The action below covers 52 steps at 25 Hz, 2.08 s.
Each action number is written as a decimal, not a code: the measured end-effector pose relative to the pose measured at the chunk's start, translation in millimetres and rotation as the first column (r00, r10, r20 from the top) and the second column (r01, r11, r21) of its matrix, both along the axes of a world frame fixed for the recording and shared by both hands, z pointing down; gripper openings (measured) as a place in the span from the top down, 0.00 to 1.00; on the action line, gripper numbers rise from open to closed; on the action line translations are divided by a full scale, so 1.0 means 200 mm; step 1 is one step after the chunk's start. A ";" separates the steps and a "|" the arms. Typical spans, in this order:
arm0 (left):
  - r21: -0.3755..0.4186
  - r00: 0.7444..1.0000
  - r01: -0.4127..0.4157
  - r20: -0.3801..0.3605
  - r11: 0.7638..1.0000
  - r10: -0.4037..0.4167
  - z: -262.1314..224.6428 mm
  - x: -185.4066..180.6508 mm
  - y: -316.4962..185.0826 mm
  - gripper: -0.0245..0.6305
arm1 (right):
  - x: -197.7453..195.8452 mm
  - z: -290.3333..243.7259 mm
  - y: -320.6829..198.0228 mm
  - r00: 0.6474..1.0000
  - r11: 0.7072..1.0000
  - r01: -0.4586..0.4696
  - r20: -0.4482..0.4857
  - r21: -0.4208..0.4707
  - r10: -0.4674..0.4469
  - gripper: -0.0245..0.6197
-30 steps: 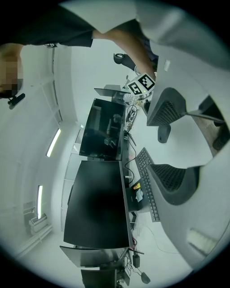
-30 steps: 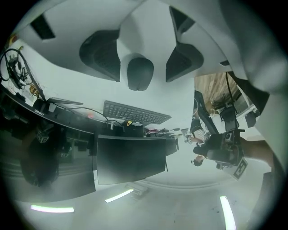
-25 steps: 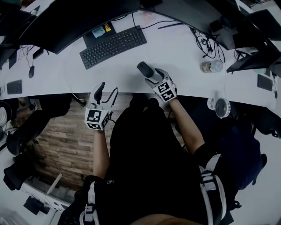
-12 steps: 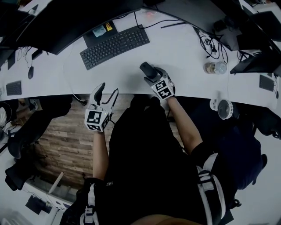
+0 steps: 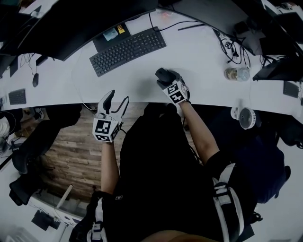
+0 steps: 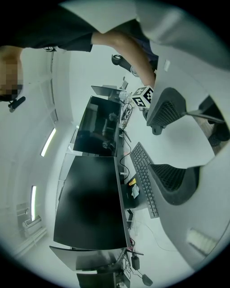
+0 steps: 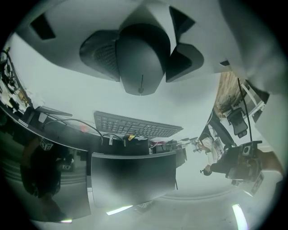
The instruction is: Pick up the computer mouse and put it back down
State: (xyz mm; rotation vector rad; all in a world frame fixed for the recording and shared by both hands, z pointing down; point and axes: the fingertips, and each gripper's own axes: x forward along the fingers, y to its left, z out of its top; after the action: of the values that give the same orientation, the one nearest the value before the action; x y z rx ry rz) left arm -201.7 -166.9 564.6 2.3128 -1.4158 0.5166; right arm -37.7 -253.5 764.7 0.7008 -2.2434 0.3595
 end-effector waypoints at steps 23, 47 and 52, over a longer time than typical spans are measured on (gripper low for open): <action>0.008 0.995 -0.098 -0.008 0.995 0.099 0.01 0.04 -0.12 0.56 | 0.03 -0.04 -0.04 1.000 1.000 -0.007 0.008 -0.007 0.007 0.51; 0.078 0.999 -0.043 -0.013 0.996 0.044 -0.12 0.08 -0.22 0.57 | 0.06 -0.43 -0.16 0.994 0.998 -0.003 0.110 0.071 -0.005 0.51; 0.089 0.999 -0.034 -0.012 0.995 0.036 -0.14 0.08 -0.26 0.57 | 0.05 -0.55 -0.23 0.989 0.994 -0.006 0.145 0.113 -0.010 0.51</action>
State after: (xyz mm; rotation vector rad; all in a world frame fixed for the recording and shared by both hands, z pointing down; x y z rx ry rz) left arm -185.8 -218.6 536.2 2.4101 -1.4210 0.4554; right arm -28.4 -298.7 655.0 0.7526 -2.4178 0.2929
